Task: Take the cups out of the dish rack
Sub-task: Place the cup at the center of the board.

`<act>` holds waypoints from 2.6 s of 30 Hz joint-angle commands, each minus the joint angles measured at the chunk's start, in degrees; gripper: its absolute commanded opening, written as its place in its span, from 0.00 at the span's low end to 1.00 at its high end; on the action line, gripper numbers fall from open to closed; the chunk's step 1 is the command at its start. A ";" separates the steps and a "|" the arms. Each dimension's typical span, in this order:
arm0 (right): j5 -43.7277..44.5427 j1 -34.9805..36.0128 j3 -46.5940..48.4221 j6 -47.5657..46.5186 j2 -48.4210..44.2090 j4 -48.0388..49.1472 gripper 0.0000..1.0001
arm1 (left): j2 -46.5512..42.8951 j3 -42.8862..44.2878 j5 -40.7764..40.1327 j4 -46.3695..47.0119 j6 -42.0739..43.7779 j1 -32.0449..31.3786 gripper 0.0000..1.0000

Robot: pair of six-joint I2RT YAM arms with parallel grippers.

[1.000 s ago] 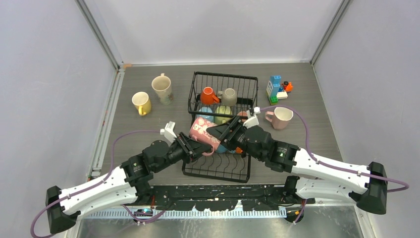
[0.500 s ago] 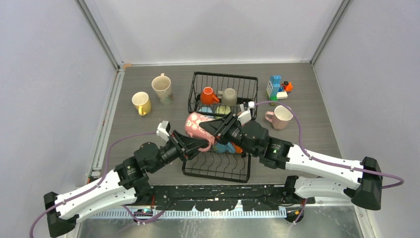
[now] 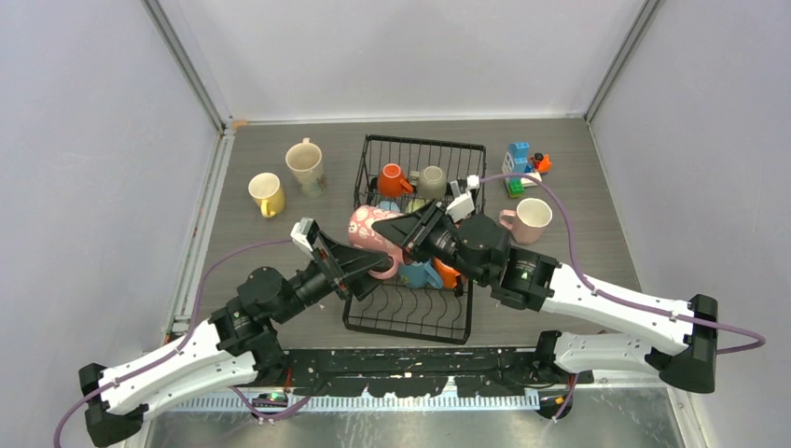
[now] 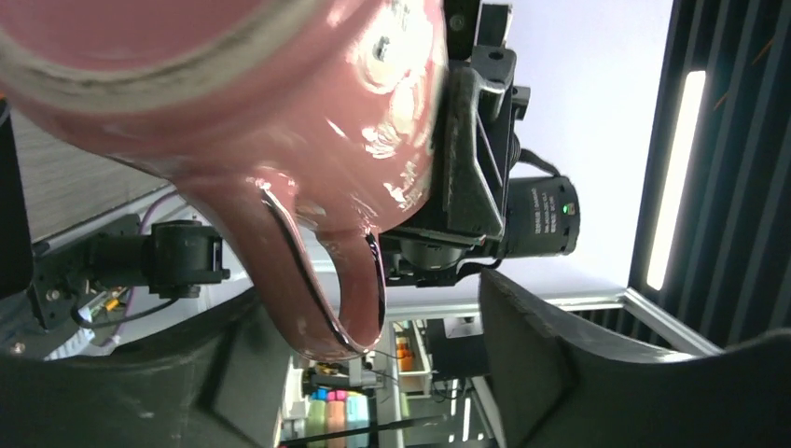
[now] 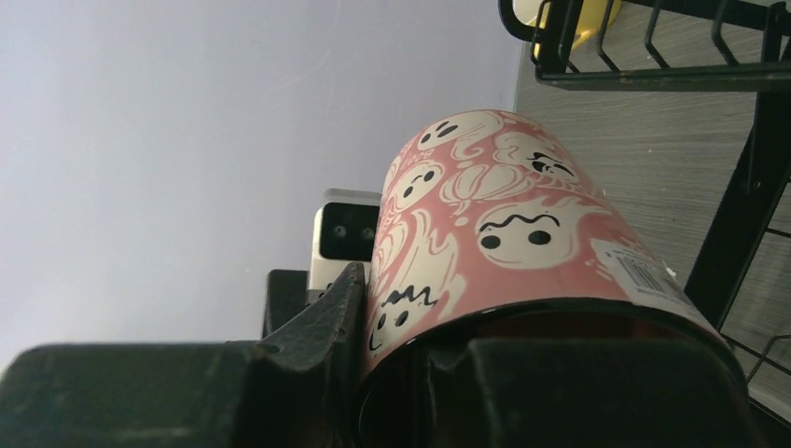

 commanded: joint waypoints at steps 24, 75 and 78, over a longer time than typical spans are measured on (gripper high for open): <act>2.92 -11.51 35.10 -16.92 6.03 -19.99 0.01 | -0.58 13.64 5.87 -5.81 16.69 -0.14 1.00; -7.47 -81.41 42.17 -30.90 29.57 -58.24 0.01 | 9.05 27.11 19.78 -27.94 33.71 -0.15 1.00; -6.42 -81.47 45.09 -29.08 34.09 -58.14 0.00 | 8.57 26.38 19.65 -27.60 33.58 -0.16 1.00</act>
